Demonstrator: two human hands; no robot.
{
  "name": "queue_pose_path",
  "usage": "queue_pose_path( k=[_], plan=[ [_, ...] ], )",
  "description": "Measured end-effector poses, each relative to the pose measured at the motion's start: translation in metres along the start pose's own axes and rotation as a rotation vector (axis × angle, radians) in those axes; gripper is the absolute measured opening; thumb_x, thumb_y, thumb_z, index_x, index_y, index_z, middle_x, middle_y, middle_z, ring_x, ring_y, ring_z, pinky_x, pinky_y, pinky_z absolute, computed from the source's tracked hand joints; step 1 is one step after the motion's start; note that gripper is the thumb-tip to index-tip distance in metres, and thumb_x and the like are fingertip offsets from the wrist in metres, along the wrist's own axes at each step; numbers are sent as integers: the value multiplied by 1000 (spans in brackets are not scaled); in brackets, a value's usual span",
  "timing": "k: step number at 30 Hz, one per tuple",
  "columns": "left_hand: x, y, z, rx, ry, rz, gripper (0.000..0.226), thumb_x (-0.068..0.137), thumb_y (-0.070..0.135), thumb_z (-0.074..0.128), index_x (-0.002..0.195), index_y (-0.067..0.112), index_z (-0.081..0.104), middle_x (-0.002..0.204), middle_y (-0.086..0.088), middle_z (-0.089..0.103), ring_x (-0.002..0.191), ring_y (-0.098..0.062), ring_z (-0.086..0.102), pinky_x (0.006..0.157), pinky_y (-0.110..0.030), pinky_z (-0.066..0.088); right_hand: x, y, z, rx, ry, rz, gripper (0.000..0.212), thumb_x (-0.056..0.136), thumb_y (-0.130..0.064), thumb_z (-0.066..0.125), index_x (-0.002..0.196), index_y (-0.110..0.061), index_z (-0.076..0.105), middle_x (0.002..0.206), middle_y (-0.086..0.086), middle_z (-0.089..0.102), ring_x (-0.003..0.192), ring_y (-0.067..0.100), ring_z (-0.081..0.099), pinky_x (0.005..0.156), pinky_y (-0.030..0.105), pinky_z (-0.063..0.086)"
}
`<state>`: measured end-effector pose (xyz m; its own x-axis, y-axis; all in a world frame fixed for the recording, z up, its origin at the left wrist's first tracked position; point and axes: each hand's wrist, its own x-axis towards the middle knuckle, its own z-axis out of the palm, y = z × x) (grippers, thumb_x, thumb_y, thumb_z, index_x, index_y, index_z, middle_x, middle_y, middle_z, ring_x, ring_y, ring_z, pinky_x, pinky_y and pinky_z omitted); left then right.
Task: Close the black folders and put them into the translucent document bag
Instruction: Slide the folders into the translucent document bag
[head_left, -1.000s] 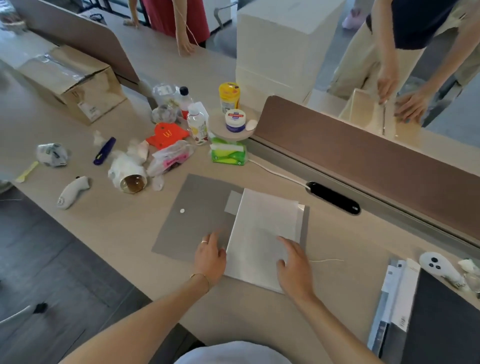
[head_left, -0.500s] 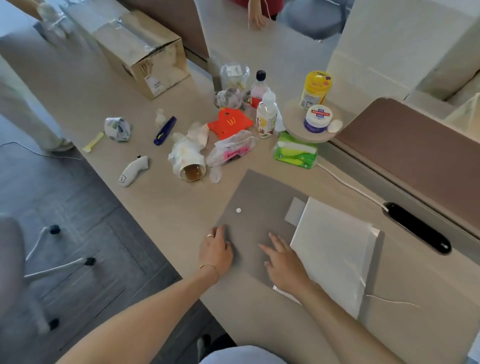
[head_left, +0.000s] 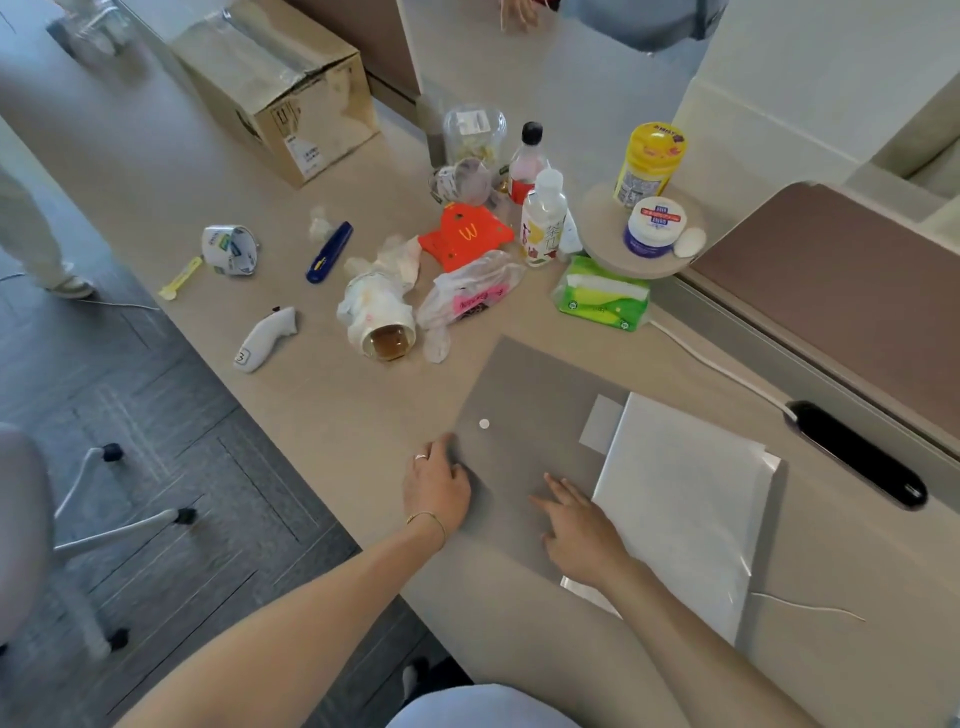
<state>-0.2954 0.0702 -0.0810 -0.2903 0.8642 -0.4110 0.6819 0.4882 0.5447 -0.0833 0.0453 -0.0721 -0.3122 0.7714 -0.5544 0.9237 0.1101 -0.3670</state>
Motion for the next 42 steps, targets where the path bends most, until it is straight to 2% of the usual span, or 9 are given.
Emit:
queue_pose_path(
  k=[8,12,16,20,25,30,35,39,42],
  plan=[
    [7,4,-12,-165,6,-97,52,92,11,55,141,29,51,118,-6,62,110,-26,60,98,-38,49,-1,1,-1,21,-26,-11,65,87,-17,50,150,-26,39,168,1,12,154,20,12,122,30,16],
    [9,8,-25,-243,6,-148,37,89,8,59,118,29,68,91,0,66,95,-25,66,83,-30,49,-5,2,-9,72,-21,-12,66,89,-18,51,152,-29,36,166,1,20,153,20,16,122,31,17],
    [-5,22,-43,-289,19,-2,36,88,2,60,103,33,70,76,5,61,71,-15,59,73,-29,48,-16,-6,-31,105,115,-47,62,91,-14,50,151,-25,38,154,4,42,144,25,34,116,33,29],
    [-30,46,-61,-317,12,210,35,87,3,63,106,29,74,79,2,64,71,-14,59,73,-31,52,-33,-16,-65,170,306,-109,67,91,-14,48,154,-28,30,144,-1,51,134,22,42,108,35,38],
    [-80,90,-66,-287,-30,428,34,87,3,66,109,27,72,83,3,64,75,-11,58,68,-11,44,-64,-14,-101,107,497,-216,75,93,-17,51,157,-37,15,129,-1,59,115,23,51,91,37,48],
    [-118,121,-40,-334,-126,498,32,85,9,71,108,32,71,81,4,65,73,-14,60,69,-22,52,-98,4,-114,98,591,-222,67,92,-12,46,152,-38,32,125,-3,64,111,20,57,84,34,52],
    [-142,135,-3,-353,-220,625,21,93,20,67,111,31,71,89,5,67,77,-13,62,71,-16,49,-135,44,-105,166,767,-111,51,88,-5,49,131,-26,62,128,-8,68,117,14,62,92,29,52],
    [-126,129,36,-314,-272,468,32,89,16,53,109,36,68,96,1,67,82,-10,62,77,-26,54,-163,70,-95,230,824,50,53,83,1,51,124,-28,67,121,-12,71,108,9,63,83,18,43],
    [-109,123,56,-206,-315,377,39,86,11,50,114,34,63,102,2,59,93,-16,61,87,-35,52,-176,86,-85,383,820,153,53,83,3,50,120,-30,69,116,-24,68,102,8,65,88,25,50]
  ],
)
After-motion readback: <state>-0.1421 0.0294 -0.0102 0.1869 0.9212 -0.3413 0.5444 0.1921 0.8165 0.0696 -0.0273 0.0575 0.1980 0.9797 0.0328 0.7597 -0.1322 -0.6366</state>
